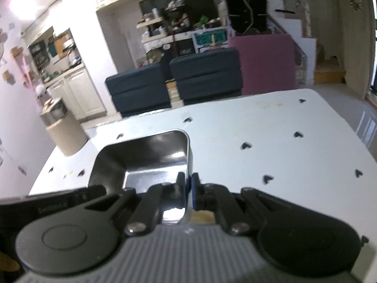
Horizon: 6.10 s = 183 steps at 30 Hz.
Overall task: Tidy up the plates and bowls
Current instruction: 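Lift the steel tray with both grippers and carry it toward the steel oval bowl, then lower the steel tray onto the table beside the steel oval bowl, then open both grippers and release the steel tray, then move both grippers to the steel oval bowl and close on its rim, then lift the steel oval bowl with both grippers and carry it over the tray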
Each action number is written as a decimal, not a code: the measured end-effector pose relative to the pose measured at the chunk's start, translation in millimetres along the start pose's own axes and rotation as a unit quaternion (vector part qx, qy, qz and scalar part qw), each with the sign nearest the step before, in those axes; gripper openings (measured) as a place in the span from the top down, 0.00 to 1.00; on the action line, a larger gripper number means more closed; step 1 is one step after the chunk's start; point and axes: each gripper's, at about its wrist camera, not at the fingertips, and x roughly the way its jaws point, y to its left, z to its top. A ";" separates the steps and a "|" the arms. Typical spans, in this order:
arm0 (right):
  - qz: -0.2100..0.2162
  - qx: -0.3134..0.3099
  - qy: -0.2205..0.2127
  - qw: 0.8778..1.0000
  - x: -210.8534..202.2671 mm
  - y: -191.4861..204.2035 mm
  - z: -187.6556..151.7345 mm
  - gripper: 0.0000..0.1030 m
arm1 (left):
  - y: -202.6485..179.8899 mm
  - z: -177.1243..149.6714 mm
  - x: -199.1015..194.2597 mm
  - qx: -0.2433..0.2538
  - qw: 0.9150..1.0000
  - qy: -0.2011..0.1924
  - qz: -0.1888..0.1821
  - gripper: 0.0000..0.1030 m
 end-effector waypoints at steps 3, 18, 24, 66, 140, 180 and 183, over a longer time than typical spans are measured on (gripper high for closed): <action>0.013 -0.013 0.017 1.000 8.4 23.2 -6.8 0.95 | 23.2 -3.8 -11.5 -0.006 1.000 -0.002 0.008 0.98; 0.084 -0.031 0.073 0.993 27.5 107.1 -29.4 0.92 | 125.6 -39.2 -50.2 -0.042 0.998 0.011 0.041 0.97; 0.090 -0.037 0.099 0.990 32.7 122.3 -42.8 0.92 | 145.2 -51.6 -57.8 -0.039 0.998 0.021 0.049 0.97; 0.133 -0.079 0.186 0.970 78.0 180.5 -69.8 0.83 | 192.2 -88.8 -29.5 -0.029 0.985 0.125 0.117 0.91; 0.128 -0.087 0.174 0.973 106.5 143.7 -28.3 0.39 | 174.1 -39.6 -13.6 -0.026 0.991 0.094 0.090 0.22; 0.131 -0.135 0.153 0.970 182.6 160.2 16.0 0.94 | 169.2 1.8 39.7 -0.084 0.987 0.104 0.095 0.91; 0.137 -0.129 0.139 0.972 165.0 157.1 19.1 0.94 | 163.1 0.7 21.5 -0.076 0.989 0.085 0.092 0.91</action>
